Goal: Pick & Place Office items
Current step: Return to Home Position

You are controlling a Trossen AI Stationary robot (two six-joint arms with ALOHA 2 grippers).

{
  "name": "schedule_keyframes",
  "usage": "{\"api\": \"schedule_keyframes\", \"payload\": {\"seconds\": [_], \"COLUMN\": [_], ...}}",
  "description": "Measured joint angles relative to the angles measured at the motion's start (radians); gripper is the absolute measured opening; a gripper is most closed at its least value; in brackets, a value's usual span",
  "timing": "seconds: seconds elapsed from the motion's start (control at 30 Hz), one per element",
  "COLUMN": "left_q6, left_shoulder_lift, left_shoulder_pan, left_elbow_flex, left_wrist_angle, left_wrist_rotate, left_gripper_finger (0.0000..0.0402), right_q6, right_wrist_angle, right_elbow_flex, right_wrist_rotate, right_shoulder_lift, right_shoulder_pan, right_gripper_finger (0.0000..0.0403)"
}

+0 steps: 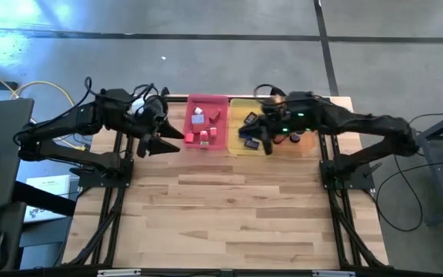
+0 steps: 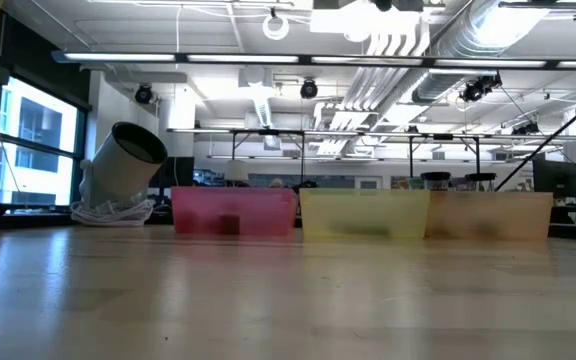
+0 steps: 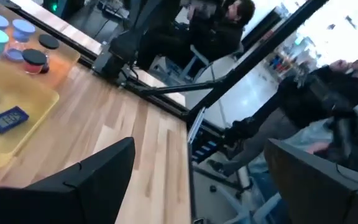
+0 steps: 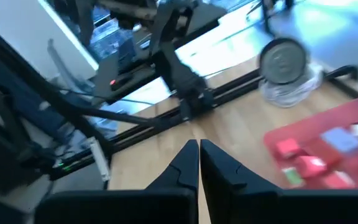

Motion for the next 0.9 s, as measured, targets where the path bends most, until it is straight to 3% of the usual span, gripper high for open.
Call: {"api": "schedule_keyframes", "payload": {"seconds": [0.1,0.2,0.33,0.43,0.53,0.63,0.9], "left_q6": [0.038,0.034,0.013,0.026,0.07,0.124,0.165], "left_shoulder_lift": [-0.017,-0.057,-0.141,-0.233,-0.333,-0.422,-0.563], "left_shoulder_pan": [-0.012,-0.01,-0.009,-0.009,-0.009,-0.009,-0.009], "left_elbow_flex": [0.0,0.0,0.0,0.0,0.0,-0.002,-0.036], "left_wrist_angle": [-0.064,-0.156,-0.199,-0.224,-0.29,-0.342,-0.357], "left_wrist_rotate": [-0.003,-0.002,0.011,-0.051,-0.168,-0.202,-0.194], "left_gripper_finger": [0.0335,0.0295,0.0208,0.0134,0.0063,0.0011,0.0004], "right_q6": [-0.03,-0.051,-0.067,-0.028,-0.013,-0.02,-0.038], "right_wrist_angle": [-0.085,-0.234,-0.448,-0.469,-0.385,-0.265,0.127], "right_elbow_flex": [0.0,0.0,-0.014,-0.067,-0.15,-0.259,-0.577], "right_wrist_rotate": [0.092,0.179,0.276,0.316,0.311,0.291,0.275], "right_shoulder_lift": [-0.082,-0.165,-0.247,-0.307,-0.371,-0.432,-0.604], "right_shoulder_pan": [0.034,0.078,0.142,0.189,0.235,0.271,0.27], "right_gripper_finger": [0.0003,0.0002,0.0002,0.0002,0.0002,0.0002,0.0002]}}
